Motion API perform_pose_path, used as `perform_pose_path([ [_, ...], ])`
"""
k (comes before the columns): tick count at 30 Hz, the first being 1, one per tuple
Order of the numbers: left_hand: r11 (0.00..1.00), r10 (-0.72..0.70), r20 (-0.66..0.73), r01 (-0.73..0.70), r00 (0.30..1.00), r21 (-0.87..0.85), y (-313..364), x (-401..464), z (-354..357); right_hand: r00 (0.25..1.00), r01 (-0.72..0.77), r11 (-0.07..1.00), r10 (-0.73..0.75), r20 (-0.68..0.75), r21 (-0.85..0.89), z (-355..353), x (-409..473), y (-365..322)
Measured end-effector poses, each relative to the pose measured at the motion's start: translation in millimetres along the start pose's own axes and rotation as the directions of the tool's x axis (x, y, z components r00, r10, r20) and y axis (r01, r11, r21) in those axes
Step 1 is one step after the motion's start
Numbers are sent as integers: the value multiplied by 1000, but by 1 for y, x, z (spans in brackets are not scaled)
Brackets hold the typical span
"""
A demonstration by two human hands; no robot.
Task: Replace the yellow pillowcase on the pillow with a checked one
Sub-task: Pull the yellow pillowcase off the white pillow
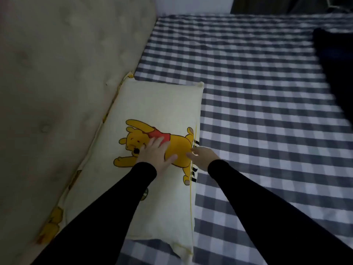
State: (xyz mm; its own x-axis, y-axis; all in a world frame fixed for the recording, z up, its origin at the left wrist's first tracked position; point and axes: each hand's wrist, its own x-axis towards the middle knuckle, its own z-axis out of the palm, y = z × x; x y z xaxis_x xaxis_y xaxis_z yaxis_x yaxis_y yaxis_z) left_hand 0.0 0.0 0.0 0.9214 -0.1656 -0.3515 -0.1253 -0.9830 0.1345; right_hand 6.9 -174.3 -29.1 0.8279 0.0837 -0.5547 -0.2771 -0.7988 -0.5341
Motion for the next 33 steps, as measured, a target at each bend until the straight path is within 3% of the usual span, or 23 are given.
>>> perform_pose_path([
  [8, 999, -39, -76, 36, 996, -37, -21, 96, -1, 985, -144, 960, 162, -56, 239, -19, 83, -9],
  [13, 1000, -16, -119, 17, 993, 2, -29, 111, 20, 966, -253, 916, 257, 31, 311, -3, 109, -1],
  [17, 1000, -15, -132, 11, 991, -29, -35, 114, 30, 926, -337, 789, 375, 31, 514, 10, 127, 0],
  [21, 999, -16, -149, 8, 989, -50, -37, 115, 34, 893, -420, 648, 422, 159, 635, 15, 135, 2],
  [28, 992, -27, -129, 11, 991, -125, -50, 105, 15, 944, -308, 575, 284, 169, 758, 10, 119, -9],
  [33, 962, -147, -113, 115, 983, -246, -47, 85, -21, 986, -162, 409, 99, 133, 898, -18, 84, -49],
])
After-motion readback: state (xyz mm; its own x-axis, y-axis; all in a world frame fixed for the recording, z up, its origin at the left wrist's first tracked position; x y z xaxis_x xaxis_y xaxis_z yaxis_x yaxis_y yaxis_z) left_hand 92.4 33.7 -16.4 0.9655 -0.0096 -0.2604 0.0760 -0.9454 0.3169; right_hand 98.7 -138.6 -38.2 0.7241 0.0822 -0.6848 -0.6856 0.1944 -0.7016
